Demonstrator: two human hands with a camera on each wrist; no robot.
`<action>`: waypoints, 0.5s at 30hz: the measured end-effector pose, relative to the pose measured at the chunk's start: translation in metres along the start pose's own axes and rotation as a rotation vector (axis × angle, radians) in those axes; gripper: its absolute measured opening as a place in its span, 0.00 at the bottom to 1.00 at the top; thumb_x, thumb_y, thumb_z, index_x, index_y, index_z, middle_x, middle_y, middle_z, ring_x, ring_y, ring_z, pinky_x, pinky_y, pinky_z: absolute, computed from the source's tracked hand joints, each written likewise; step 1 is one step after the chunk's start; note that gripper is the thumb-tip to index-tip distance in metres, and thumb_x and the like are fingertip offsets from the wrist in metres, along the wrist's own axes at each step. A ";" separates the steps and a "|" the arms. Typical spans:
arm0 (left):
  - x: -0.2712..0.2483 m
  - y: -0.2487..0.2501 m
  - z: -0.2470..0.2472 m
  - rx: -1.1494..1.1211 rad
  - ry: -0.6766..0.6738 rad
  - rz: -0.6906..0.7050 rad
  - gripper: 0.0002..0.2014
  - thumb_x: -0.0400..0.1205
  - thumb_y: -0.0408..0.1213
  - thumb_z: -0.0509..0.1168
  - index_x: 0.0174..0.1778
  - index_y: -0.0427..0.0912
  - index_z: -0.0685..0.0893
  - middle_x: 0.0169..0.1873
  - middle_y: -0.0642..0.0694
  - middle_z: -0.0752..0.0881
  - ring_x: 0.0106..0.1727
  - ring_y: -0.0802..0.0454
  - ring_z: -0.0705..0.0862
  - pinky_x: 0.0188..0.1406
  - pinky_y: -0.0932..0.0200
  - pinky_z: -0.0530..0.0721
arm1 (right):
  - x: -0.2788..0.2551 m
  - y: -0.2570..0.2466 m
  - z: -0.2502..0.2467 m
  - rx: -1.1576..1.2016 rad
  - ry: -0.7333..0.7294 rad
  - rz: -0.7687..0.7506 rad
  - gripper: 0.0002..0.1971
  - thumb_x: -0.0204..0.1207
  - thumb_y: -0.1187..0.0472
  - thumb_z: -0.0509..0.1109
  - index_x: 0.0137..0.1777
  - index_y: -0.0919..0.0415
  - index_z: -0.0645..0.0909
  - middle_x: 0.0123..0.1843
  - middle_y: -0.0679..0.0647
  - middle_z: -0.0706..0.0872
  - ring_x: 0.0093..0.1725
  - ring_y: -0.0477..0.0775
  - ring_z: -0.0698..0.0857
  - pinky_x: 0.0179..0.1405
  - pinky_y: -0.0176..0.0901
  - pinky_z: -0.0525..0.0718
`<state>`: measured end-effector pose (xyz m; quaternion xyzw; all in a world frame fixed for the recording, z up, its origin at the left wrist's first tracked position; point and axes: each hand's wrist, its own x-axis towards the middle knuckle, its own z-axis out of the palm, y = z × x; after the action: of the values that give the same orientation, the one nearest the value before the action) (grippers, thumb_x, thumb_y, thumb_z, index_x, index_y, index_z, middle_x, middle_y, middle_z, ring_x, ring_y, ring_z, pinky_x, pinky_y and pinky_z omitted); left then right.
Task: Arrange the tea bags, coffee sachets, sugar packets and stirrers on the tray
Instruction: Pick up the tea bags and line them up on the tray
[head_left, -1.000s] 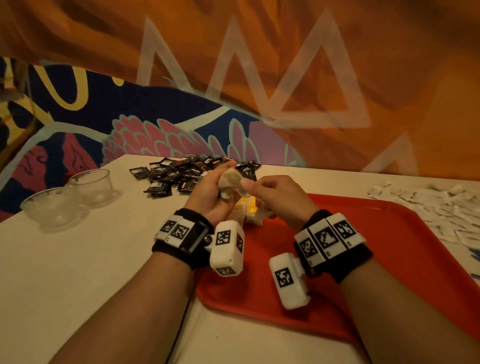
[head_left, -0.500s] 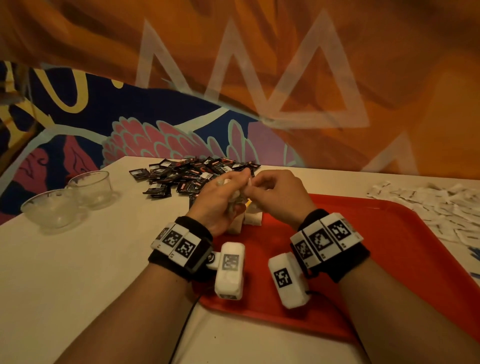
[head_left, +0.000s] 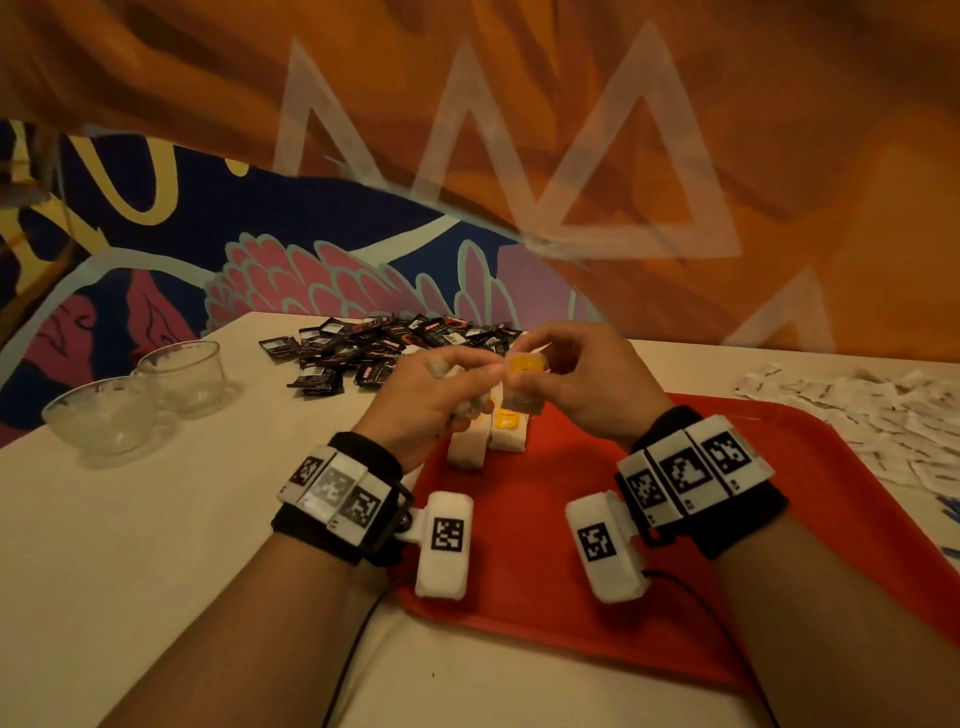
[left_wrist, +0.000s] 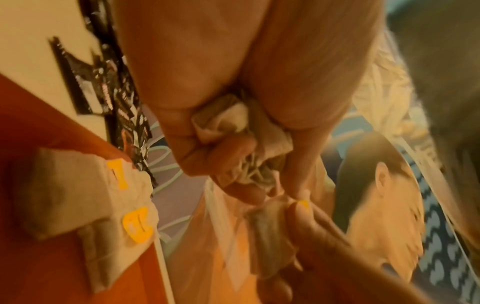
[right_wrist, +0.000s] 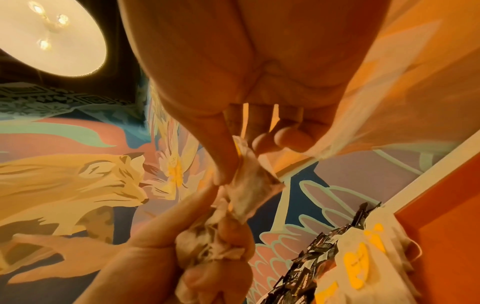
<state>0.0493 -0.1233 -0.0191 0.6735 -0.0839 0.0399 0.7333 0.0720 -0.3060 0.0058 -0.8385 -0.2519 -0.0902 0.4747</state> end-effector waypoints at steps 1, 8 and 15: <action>-0.002 0.001 0.002 0.045 -0.018 0.008 0.08 0.73 0.42 0.75 0.46 0.46 0.91 0.34 0.43 0.84 0.31 0.54 0.81 0.24 0.64 0.73 | 0.000 -0.001 0.000 -0.011 0.009 -0.002 0.11 0.71 0.59 0.81 0.48 0.47 0.84 0.38 0.47 0.88 0.38 0.46 0.86 0.40 0.39 0.81; -0.005 0.004 0.005 0.078 -0.011 0.040 0.13 0.70 0.46 0.75 0.47 0.45 0.92 0.30 0.41 0.81 0.30 0.50 0.77 0.24 0.63 0.72 | -0.002 -0.003 0.003 0.054 0.048 -0.022 0.19 0.69 0.62 0.83 0.52 0.47 0.77 0.35 0.48 0.90 0.37 0.44 0.89 0.37 0.35 0.84; -0.002 0.007 0.001 0.058 0.126 0.117 0.05 0.81 0.39 0.71 0.44 0.43 0.91 0.45 0.17 0.82 0.41 0.36 0.80 0.33 0.53 0.74 | -0.003 -0.001 0.006 -0.008 -0.023 0.000 0.05 0.71 0.54 0.81 0.42 0.46 0.87 0.42 0.42 0.90 0.45 0.43 0.88 0.50 0.45 0.86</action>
<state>0.0462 -0.1236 -0.0126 0.6847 -0.0757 0.1272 0.7137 0.0684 -0.3017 0.0016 -0.8415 -0.2570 -0.0818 0.4682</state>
